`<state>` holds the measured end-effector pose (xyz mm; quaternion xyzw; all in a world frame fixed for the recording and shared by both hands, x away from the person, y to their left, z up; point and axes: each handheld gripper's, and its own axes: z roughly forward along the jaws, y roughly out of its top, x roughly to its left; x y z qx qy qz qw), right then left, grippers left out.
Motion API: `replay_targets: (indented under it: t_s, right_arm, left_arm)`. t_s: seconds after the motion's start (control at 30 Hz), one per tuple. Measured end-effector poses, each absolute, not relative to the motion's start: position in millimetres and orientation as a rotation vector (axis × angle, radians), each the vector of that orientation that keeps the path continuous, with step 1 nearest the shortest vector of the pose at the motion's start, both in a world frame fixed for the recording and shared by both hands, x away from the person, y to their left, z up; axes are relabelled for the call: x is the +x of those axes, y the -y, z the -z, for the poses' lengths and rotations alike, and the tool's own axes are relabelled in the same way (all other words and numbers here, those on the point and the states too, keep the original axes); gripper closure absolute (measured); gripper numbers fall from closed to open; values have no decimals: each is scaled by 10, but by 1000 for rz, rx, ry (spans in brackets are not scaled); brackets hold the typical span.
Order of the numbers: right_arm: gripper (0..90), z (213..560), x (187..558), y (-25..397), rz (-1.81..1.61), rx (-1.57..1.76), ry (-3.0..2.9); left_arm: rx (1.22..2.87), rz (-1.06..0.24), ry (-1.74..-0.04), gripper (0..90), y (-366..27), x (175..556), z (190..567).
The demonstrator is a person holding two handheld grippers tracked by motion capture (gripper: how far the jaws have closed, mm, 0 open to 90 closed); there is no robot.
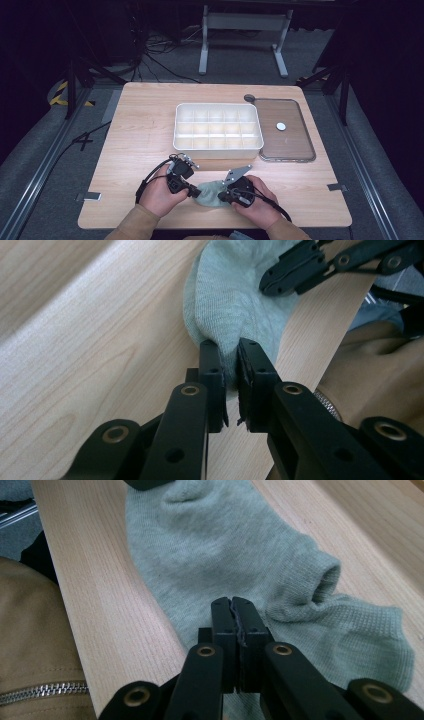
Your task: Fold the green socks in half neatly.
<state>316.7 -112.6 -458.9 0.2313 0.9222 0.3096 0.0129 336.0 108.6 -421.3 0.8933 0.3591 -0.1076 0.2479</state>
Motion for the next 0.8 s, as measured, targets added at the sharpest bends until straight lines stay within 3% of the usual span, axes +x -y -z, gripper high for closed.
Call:
replay_targets:
  t_s: [0.53,0.8]
  right_arm:
    - [858,4602,3136,1129,-1041,716,-2855]
    - [861,4465,3232,1592,-1147,930,-2746]
  left_arm:
    - [2401,300,-900,819,-946,3353,4058]
    - [2431,324,-948,816,-988,3362,4013]
